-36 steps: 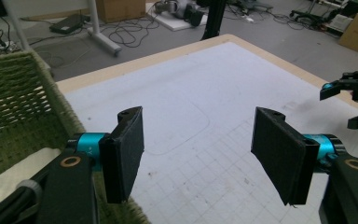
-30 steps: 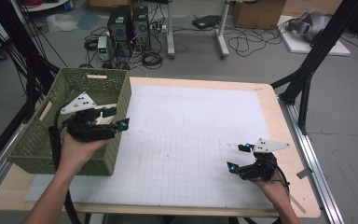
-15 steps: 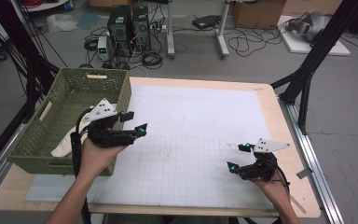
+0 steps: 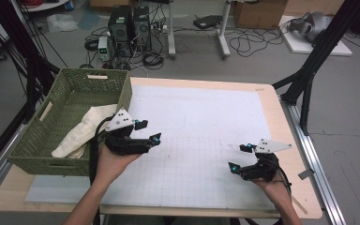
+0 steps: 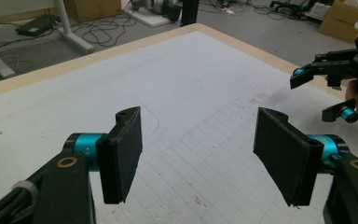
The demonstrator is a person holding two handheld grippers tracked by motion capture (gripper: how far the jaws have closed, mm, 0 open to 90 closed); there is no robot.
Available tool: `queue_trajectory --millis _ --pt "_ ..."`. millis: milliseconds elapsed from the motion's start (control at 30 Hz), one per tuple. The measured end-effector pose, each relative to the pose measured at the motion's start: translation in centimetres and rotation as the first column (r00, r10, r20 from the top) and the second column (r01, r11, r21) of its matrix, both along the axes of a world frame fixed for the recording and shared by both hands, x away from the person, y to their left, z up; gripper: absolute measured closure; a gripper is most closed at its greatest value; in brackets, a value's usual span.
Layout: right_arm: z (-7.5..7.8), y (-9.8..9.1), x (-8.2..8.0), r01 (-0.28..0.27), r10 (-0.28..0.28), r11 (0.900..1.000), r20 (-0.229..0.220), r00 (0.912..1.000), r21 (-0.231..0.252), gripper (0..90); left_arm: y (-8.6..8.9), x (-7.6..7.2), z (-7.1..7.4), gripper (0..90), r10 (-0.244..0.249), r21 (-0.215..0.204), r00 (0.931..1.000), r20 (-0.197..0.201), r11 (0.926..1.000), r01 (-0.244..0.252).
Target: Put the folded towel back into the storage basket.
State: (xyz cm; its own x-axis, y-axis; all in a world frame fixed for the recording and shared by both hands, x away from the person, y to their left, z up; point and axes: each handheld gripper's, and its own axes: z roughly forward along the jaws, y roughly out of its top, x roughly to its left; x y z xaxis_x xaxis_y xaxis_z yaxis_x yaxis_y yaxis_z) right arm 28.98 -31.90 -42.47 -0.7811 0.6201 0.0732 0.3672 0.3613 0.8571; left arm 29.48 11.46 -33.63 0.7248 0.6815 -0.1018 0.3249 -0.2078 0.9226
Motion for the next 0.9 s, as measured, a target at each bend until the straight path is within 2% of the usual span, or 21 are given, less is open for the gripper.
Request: queue_trajectory --millis 167,500,900 --pt "0.1 0.0 -0.1 0.0 0.0 1.0 -0.004 1.0 0.005 12.3 -0.5 0.0 -0.8 33.0 -0.004 -0.009 1.0 -0.008 1.0 0.004" --pt "0.1 0.1 -0.1 0.0 0.0 1.0 -0.003 1.0 0.004 12.3 -1.2 -0.2 -2.2 32.8 -0.009 0.015 0.9999 -0.008 0.9998 0.009" --pt "0.1 0.1 -0.1 -0.002 0.002 1.0 -0.007 1.0 0.006 12.3 -1.8 -0.3 -3.4 32.6 -0.015 0.023 0.9998 -0.015 0.9996 0.016"
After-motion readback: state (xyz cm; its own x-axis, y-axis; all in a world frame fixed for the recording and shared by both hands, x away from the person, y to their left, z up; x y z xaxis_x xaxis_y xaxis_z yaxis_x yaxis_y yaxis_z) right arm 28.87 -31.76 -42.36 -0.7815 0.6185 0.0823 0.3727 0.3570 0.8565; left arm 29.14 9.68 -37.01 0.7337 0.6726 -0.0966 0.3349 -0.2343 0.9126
